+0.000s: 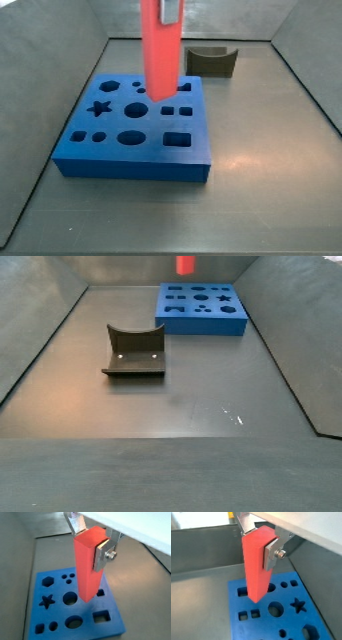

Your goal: Insert the rectangle object.

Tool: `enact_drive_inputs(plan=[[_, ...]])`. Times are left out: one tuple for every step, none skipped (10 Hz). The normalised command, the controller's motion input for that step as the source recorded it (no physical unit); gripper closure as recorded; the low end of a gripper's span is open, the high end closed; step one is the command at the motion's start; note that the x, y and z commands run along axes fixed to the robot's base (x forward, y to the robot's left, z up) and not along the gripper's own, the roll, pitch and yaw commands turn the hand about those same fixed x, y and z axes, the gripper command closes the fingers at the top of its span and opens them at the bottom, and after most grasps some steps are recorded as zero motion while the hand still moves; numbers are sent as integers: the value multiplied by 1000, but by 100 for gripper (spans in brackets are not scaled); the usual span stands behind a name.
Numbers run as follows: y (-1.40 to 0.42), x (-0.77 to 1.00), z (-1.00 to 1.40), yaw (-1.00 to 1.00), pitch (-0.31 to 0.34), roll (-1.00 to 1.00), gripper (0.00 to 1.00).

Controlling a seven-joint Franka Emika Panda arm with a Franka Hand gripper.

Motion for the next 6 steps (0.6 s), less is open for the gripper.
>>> enact_drive_inputs(plan=[[-200,11,-117,-1000,0,0,100],[-200,9,-137,-1000,0,0,100],[-206,11,-137,-994,0,0,100],[-197,11,-149,-1000,0,0,100],[-209,103,-151,-926,0,0,100],[-229,286,-274,-771,0,9,100]])
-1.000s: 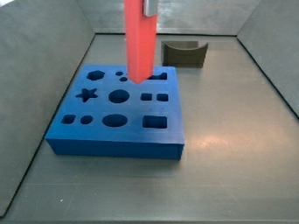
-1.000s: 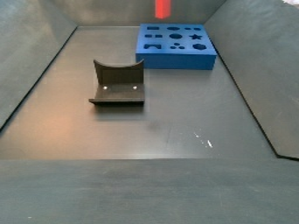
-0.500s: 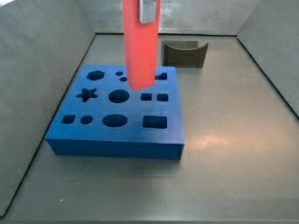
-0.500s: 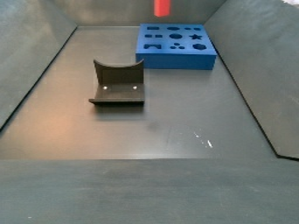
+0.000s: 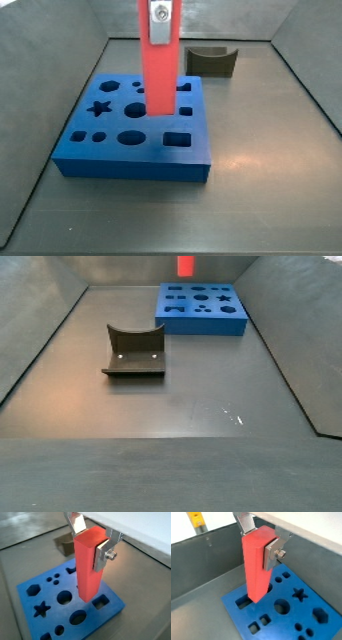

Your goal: Insert the rectangle object.

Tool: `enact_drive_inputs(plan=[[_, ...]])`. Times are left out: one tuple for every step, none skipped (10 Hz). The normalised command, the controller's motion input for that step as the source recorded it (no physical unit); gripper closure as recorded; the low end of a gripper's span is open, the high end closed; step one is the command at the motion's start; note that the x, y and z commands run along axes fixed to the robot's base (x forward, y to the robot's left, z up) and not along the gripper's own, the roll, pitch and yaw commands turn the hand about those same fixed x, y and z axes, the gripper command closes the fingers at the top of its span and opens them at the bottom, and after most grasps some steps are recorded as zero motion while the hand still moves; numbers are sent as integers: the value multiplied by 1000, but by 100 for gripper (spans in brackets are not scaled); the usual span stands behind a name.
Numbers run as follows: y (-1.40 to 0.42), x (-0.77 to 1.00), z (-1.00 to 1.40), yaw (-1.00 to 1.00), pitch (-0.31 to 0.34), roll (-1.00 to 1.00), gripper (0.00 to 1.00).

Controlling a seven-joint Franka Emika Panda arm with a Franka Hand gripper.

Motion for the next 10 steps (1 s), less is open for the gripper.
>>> enact_drive_inputs(plan=[[-217,300,-294,-754,0,0,100],[-209,374,-346,-674,0,-11,100],[-214,380,-357,-586,50,-1,100],[-37,123,-234,-349,40,0,100],[0,0,-26,-123,19,66,100],[-3,0,-166,-34,0,30,100],[-63,0,-254,49,0,0,100],[-49,31,-289,97,0,0,100],[-60,109,-271,40,0,0,100],[-74,197,-266,0,13,0,100]])
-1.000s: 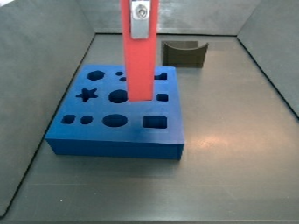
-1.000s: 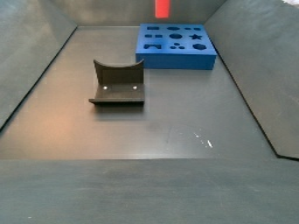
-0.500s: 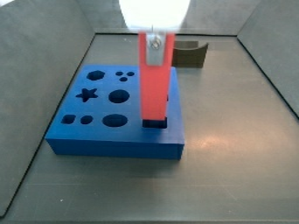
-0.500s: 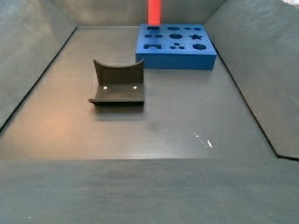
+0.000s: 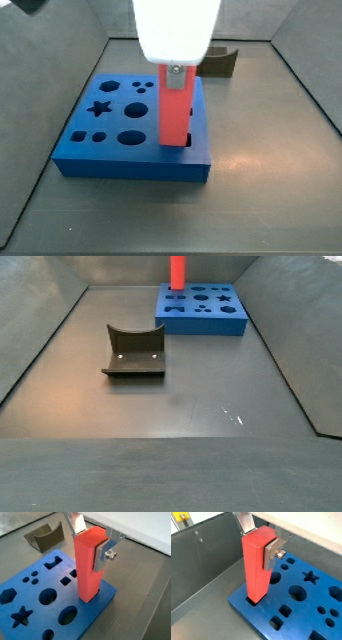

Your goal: Insert the rectangle object.

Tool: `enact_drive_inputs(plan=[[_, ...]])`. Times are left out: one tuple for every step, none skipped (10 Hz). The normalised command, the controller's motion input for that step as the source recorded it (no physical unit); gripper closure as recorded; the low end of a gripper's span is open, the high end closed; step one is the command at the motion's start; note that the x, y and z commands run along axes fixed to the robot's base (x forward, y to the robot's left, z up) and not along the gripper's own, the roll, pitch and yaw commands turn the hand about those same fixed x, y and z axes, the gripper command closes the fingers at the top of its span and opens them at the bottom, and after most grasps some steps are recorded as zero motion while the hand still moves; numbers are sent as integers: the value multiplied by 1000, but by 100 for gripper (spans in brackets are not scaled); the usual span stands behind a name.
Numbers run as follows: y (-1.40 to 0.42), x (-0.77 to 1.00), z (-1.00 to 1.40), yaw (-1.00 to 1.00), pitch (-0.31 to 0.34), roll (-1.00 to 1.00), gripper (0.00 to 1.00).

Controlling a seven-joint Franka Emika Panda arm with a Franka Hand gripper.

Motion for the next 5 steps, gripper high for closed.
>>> enact_drive_inputs(plan=[[-26,206,-246,0,31,0,100],[0,160,-271,0,27,33,100],[0,151,-311,0,21,51,100],[0,154,-306,0,14,49,100],[0,60,-314,0,0,51,100]])
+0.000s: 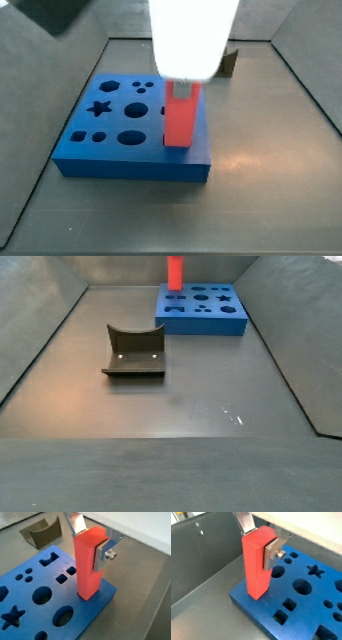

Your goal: Insert the rectangle object.

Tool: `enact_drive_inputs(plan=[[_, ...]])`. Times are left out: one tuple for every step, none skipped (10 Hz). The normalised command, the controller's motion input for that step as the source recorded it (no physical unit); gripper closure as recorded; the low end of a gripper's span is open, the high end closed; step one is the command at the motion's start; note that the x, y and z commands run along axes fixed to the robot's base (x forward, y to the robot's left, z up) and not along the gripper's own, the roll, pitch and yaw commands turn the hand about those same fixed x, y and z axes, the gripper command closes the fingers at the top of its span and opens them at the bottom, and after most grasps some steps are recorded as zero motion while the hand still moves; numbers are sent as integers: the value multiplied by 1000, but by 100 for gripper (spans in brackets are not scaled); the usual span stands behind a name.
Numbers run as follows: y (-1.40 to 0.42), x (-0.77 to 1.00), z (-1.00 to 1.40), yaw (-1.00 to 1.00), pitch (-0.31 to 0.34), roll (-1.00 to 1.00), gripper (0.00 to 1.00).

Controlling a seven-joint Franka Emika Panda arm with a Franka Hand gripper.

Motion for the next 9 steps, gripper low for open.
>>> enact_drive_inputs(plan=[[0,0,-334,0,0,34,100],[-37,0,-343,0,-4,21,100],[-20,0,-314,0,-4,7,100],[-20,0,-289,0,0,17,100],[-40,0,-343,0,0,0,100],[-37,49,-363,0,0,0,100],[0,0,-146,0,0,0,100],[0,0,0,0,-14,0,100],[0,0,0,0,0,0,100]])
